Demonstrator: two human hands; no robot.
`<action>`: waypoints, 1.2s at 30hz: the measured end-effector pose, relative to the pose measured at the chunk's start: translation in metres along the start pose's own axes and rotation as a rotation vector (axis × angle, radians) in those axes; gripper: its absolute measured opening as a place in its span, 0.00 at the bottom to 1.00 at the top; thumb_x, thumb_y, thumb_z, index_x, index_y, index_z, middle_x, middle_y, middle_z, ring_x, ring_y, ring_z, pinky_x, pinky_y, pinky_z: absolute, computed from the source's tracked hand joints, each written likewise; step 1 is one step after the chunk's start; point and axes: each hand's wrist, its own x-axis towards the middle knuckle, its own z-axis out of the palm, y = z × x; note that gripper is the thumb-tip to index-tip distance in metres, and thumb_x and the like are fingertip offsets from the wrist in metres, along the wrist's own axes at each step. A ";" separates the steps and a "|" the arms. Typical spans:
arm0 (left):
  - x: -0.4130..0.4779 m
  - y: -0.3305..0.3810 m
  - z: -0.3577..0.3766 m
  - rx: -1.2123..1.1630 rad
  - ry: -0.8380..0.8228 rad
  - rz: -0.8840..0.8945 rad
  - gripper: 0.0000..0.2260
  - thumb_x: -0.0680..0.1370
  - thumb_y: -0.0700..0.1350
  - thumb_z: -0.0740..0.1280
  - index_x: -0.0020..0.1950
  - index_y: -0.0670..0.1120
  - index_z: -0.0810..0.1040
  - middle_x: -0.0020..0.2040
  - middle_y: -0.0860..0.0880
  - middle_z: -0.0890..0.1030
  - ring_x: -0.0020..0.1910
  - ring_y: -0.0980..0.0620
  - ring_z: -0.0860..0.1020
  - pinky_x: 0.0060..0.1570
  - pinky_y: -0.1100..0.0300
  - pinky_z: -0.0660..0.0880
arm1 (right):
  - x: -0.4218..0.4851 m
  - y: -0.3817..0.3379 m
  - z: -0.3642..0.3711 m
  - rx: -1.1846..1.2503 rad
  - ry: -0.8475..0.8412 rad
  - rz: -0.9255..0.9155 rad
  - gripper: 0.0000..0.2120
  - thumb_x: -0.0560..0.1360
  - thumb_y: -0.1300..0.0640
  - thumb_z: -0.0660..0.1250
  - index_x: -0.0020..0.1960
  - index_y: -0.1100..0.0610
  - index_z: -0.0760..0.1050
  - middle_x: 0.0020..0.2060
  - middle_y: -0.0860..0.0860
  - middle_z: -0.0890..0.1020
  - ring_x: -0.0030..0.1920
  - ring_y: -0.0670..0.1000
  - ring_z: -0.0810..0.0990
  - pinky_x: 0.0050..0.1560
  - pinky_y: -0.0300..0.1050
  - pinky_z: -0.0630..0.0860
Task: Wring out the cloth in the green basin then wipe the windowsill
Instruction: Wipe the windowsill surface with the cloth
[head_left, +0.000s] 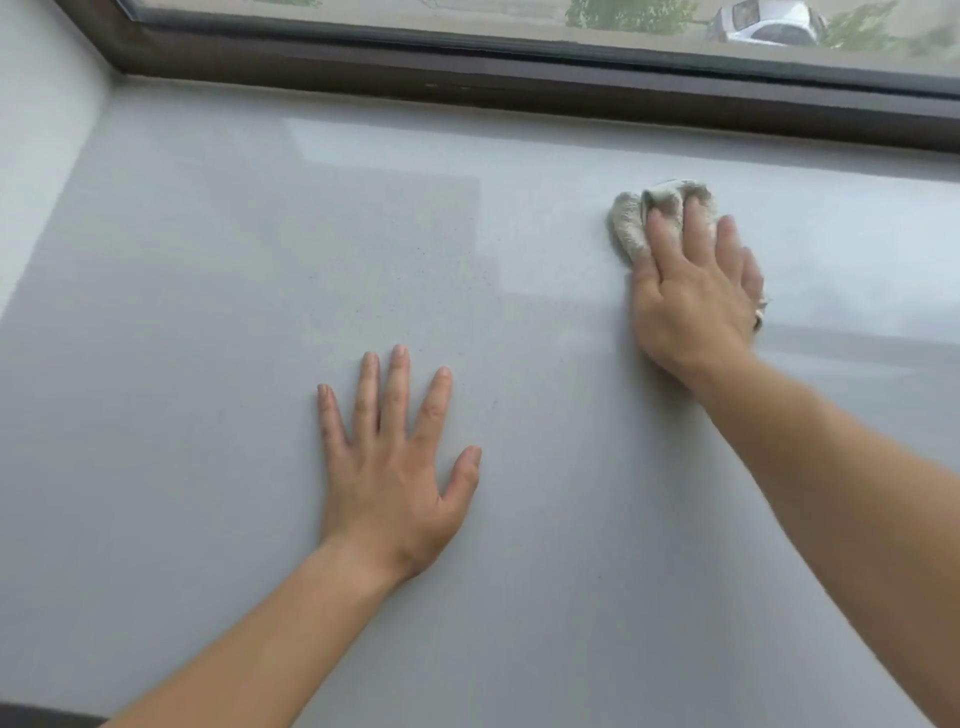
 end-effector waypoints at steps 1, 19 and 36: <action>0.000 0.000 0.000 0.005 -0.002 -0.004 0.33 0.78 0.63 0.51 0.81 0.51 0.55 0.82 0.42 0.49 0.80 0.41 0.45 0.73 0.31 0.46 | -0.011 -0.011 0.005 0.008 0.007 0.026 0.27 0.82 0.42 0.43 0.80 0.41 0.49 0.81 0.45 0.46 0.81 0.55 0.43 0.78 0.56 0.42; -0.001 0.001 -0.002 -0.051 0.022 -0.045 0.32 0.78 0.65 0.43 0.80 0.55 0.52 0.82 0.46 0.46 0.80 0.46 0.41 0.75 0.35 0.40 | -0.171 -0.001 0.027 -0.077 -0.079 -0.577 0.25 0.82 0.42 0.49 0.79 0.41 0.57 0.81 0.46 0.55 0.81 0.56 0.50 0.78 0.56 0.49; -0.028 0.002 -0.014 -0.350 0.102 0.089 0.28 0.77 0.61 0.47 0.74 0.54 0.67 0.80 0.53 0.60 0.80 0.53 0.48 0.74 0.41 0.32 | -0.221 0.035 0.019 -0.092 -0.063 -0.336 0.25 0.83 0.40 0.43 0.79 0.36 0.53 0.81 0.42 0.50 0.81 0.51 0.45 0.78 0.50 0.43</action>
